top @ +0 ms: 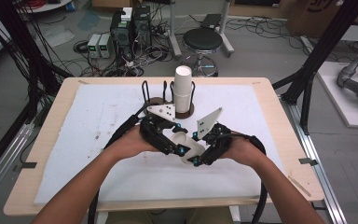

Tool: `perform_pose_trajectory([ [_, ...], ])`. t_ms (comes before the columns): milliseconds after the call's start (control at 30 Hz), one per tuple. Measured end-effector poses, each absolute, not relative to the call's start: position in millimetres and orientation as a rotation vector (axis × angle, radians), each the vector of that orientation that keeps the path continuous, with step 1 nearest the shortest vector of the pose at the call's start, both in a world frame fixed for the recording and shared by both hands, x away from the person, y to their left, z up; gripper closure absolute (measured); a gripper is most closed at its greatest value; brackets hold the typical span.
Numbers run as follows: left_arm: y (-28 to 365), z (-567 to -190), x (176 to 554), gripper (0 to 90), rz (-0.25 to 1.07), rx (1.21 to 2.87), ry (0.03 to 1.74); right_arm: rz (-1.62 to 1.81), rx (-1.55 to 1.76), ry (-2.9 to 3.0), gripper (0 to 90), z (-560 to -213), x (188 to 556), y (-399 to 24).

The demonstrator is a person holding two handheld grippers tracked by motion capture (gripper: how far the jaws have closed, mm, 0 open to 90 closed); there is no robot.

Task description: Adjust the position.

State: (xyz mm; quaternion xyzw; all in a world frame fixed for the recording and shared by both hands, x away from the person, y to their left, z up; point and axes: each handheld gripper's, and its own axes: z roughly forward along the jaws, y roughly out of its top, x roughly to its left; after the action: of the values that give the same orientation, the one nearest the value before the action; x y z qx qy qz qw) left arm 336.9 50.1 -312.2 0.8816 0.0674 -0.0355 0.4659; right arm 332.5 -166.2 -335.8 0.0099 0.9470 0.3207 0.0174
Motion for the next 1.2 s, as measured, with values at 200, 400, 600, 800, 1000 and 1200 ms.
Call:
perform_pose_trajectory([
  [200, 51.5, -311.6, 336.7, 35.9, -0.075, 2.161, 0.159, 1.005, 0.034, 2.942, 32.6, -335.9, 333.1, -166.4],
  [400, 56.9, -307.4, 338.0, 36.0, -0.047, 2.107, 0.173, 1.091, 0.102, 2.890, 19.0, -332.7, 335.8, -173.6],
  [600, 67.2, -311.1, 339.7, 36.2, -0.040, 2.032, 0.207, 1.289, 0.166, 2.811, 19.0, -327.1, 334.4, -190.4],
  [800, 71.3, -315.8, 337.8, 36.2, -0.032, 1.988, 0.204, 1.446, 0.227, 2.722, 18.9, -329.6, 332.6, -204.8],
  [1000, 77.4, -318.6, 338.1, 36.2, -0.022, 1.925, 0.217, 1.527, 0.270, 2.655, 18.9, -334.7, 329.7, -216.4],
  [1200, 79.7, -325.5, 335.8, 36.2, -0.017, 1.891, 0.226, 1.606, 0.323, 2.603, 19.0, -340.9, 327.6, -226.3],
])
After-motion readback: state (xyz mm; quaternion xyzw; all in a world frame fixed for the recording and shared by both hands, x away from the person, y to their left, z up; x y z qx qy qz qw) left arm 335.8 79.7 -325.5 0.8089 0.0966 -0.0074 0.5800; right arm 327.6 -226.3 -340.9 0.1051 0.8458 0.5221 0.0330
